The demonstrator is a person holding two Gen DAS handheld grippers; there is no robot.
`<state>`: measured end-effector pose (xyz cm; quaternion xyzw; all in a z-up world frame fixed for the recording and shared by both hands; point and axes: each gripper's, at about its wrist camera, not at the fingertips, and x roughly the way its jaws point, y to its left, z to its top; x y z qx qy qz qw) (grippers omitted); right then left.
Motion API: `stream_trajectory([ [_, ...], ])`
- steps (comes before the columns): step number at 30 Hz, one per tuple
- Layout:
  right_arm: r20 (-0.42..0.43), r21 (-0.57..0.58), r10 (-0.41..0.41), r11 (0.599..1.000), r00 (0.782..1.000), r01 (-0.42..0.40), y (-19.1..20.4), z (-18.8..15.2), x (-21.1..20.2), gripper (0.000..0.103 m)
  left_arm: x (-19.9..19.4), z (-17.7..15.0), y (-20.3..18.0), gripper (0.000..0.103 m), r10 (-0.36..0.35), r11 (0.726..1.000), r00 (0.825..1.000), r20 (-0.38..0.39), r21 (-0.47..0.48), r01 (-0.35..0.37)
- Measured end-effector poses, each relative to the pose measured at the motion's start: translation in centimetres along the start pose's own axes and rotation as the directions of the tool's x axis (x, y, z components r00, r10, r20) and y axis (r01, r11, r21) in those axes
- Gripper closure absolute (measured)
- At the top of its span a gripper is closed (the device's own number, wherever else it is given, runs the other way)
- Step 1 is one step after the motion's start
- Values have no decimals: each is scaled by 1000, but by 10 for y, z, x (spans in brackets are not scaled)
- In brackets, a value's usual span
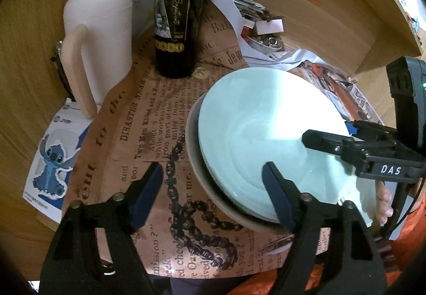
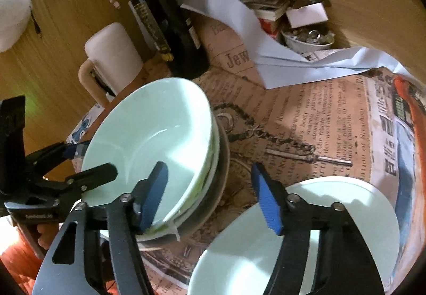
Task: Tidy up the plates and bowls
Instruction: 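Close both grippers on the rim of the whole plate and bowl stack, then lift and carry the whole stack with both grippers across the newspaper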
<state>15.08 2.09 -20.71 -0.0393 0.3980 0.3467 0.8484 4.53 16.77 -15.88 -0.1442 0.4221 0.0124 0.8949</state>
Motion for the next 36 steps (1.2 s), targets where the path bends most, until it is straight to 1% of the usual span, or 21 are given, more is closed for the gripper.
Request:
stream_trajectory([
  [1, -6, 0, 6, 1000, 1000, -6, 1, 0, 2, 49, 2, 1, 1, 35, -9, 1000, 1000, -6, -3, 9],
  [2, -20, 6, 24, 1000, 1000, -24, 1, -1, 5, 54, 3, 2, 1, 37, -15, 1000, 1000, -8, -6, 15],
  [3, -32, 12, 41, 999, 999, -41, 1, -1, 7, 59, 4, 2, 1, 42, -21, 1000, 1000, -11, -9, 21],
  [4, -43, 15, 55, 998, 998, -54, 1, -1, 10, 60, 6, 2, 1, 48, -30, 999, 999, -18, -12, 30],
  [5, -49, 16, 57, 998, 997, -56, 1, -2, 12, 61, 7, 2, 1, 50, -37, 999, 999, -20, -14, 37],
  [7, -59, 4, 43, 999, 997, -43, 4, -4, 17, 62, 10, 2, 2, 59, -67, 998, 997, -35, -23, 66],
  [11, -47, -4, 27, 1000, 999, -28, 6, -3, 16, 65, 11, 2, -1, 60, -55, 998, 998, -38, -13, 55],
  [15, -37, 9, 20, 1000, 999, -20, 5, -4, 16, 68, 11, 0, -7, 61, -10, 1000, 999, -38, 17, 11],
  [20, -24, 9, 13, 1000, 1000, -13, 5, -4, 15, 69, 11, -2, -16, 61, 54, 997, 998, -24, 56, -53],
  [26, -9, 3, 7, 1000, 1000, -7, 5, -6, 11, 69, 11, -3, -20, 61, 89, 993, 996, -15, 76, -88],
  [30, 4, 8, 7, 1000, 1000, -7, 5, -6, 7, 69, 9, -3, -21, 61, 97, 992, 995, -10, 79, -95],
  [36, 47, 13, 5, 1000, 999, -6, 8, -3, -8, 70, -1, 0, -24, 61, 94, 992, 995, 23, 80, -96],
])
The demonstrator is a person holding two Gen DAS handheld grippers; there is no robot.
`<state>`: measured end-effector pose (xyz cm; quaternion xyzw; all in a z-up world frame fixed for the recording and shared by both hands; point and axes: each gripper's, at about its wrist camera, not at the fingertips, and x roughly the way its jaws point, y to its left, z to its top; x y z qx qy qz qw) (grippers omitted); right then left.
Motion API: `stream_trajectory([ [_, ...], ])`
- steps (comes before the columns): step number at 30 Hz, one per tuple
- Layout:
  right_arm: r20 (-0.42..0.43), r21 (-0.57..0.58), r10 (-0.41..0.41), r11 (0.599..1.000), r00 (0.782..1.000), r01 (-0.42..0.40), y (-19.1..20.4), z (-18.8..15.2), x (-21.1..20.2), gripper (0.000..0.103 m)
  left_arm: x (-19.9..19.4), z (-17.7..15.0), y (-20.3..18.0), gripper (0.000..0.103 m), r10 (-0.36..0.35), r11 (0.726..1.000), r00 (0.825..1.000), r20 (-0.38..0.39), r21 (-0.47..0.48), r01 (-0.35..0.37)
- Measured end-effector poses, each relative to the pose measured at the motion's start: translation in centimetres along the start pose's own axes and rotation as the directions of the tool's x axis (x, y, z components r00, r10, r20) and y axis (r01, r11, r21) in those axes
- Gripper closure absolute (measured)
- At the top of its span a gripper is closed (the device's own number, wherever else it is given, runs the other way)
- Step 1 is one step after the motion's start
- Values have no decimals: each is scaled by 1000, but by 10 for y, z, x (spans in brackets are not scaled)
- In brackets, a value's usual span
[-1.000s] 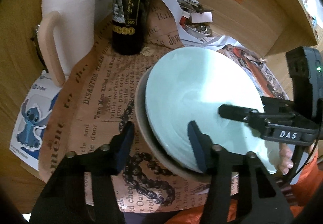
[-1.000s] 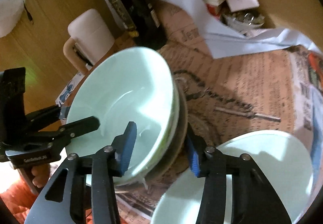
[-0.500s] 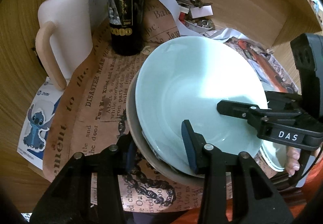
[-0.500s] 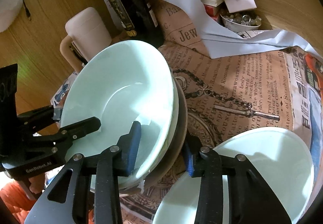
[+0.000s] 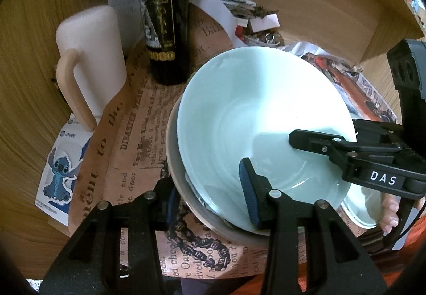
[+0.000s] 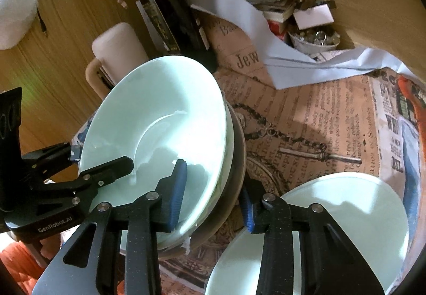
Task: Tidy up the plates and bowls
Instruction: 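Lift and carry the whole stack with both grippers across the newspaper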
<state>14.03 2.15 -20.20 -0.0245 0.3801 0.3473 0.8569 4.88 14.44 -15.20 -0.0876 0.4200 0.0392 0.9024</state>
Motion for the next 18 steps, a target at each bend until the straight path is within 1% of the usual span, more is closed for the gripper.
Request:
stream_trajectory([
  [8, 63, 2, -4, 1000, 998, 3, 1, 3, -26, 70, -22, 6, -12, 61, -10, 1000, 998, 69, 24, 8],
  [18, 139, 16, -30, 999, 990, 28, -3, 1, -58, 70, -41, 11, -33, 61, -41, 998, 991, 124, 53, 34],
])
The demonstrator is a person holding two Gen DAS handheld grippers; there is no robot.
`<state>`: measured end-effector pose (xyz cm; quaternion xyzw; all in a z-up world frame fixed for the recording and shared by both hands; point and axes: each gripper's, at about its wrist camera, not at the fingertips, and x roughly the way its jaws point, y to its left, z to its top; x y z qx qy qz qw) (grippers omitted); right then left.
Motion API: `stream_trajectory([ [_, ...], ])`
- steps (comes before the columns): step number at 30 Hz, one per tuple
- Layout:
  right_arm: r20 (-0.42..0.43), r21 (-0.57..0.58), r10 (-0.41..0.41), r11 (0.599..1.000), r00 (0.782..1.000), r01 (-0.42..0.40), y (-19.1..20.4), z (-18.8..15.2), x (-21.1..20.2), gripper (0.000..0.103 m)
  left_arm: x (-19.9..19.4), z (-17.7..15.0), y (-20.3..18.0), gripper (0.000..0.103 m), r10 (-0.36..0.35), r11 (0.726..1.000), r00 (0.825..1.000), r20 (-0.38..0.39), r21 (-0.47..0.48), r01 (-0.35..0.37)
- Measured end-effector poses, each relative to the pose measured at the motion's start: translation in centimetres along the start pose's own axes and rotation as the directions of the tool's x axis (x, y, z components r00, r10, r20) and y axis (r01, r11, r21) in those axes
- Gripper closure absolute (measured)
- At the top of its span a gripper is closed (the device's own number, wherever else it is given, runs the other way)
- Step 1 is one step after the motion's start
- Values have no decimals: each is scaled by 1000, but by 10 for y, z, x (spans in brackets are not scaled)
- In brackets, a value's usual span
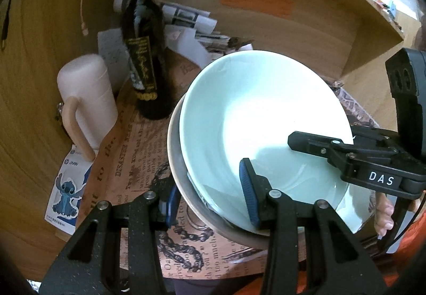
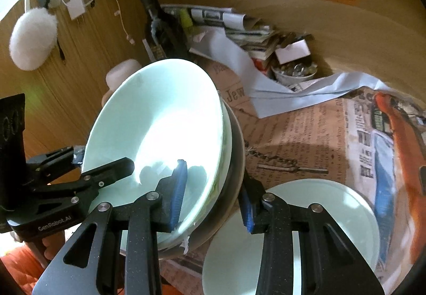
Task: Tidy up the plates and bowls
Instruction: 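Lift and carry the whole stack with both grippers across the newspaper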
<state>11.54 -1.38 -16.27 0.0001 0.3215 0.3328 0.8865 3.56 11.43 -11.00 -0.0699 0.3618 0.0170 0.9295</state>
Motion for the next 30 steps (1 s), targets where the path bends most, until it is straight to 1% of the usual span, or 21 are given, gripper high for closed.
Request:
stream_trajectory([
  [8, 42, 21, -35, 999, 998, 34, -9, -10, -30, 70, -13, 4, -25, 61, -31, 998, 999, 37, 49, 29],
  [14, 69, 37, -80, 996, 994, 78, -17, -19, -53, 70, -16, 6, -44, 61, -76, 993, 996, 45, 89, 72],
  [23, 96, 93, -138, 987, 986, 129, -39, -39, -82, 70, -17, 5, -77, 61, -134, 980, 990, 41, 151, 126],
  [30, 94, 137, -172, 978, 981, 158, -54, -51, -93, 70, -12, 3, -96, 61, -177, 969, 984, 17, 179, 171],
])
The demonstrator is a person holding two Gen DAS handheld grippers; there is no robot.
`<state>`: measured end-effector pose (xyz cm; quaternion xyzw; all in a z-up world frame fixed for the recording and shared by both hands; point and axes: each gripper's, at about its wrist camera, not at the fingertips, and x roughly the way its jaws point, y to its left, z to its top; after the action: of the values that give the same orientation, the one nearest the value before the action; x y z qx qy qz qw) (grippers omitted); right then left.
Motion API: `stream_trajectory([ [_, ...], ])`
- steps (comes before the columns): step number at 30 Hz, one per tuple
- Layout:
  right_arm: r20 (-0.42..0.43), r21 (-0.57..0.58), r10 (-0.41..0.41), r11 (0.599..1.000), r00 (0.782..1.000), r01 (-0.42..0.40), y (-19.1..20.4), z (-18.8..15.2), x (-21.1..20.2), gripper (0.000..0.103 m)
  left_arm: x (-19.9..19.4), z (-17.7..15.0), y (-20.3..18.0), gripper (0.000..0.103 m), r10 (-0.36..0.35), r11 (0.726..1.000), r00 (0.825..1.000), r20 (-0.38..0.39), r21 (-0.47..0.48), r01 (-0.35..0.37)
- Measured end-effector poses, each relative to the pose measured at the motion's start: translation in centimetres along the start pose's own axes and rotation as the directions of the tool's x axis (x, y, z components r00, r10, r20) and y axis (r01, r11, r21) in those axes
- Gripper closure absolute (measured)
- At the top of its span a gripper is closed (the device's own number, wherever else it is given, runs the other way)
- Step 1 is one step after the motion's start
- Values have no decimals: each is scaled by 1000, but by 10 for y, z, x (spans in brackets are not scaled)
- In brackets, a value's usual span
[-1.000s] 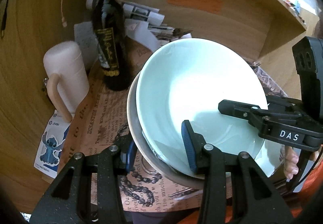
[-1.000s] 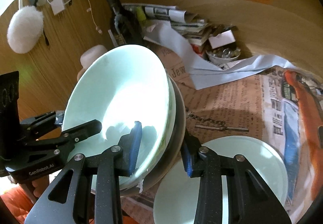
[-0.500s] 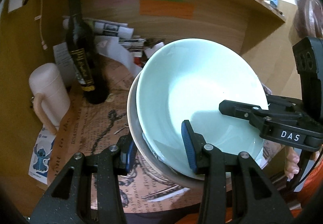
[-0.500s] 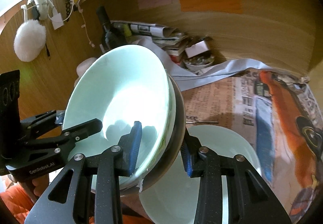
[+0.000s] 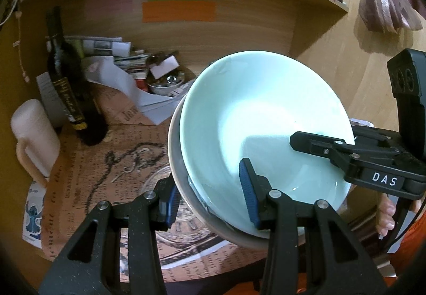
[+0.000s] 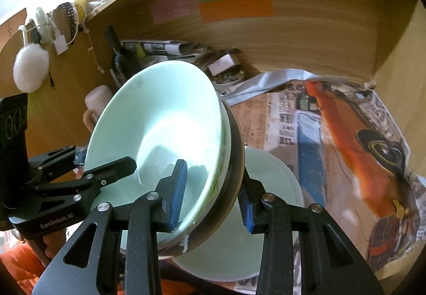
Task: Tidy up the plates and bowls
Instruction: 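Lift and carry the whole stack with both grippers across the newspaper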
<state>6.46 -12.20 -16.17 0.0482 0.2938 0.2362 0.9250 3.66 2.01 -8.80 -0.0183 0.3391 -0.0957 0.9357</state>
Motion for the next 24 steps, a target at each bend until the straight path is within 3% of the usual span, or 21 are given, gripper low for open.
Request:
stream_trajectory([
  [24, -122, 101, -29, 994, 992, 41, -38, -23, 24, 70, 53, -12, -18, 61, -57, 998, 989, -137, 22, 60],
])
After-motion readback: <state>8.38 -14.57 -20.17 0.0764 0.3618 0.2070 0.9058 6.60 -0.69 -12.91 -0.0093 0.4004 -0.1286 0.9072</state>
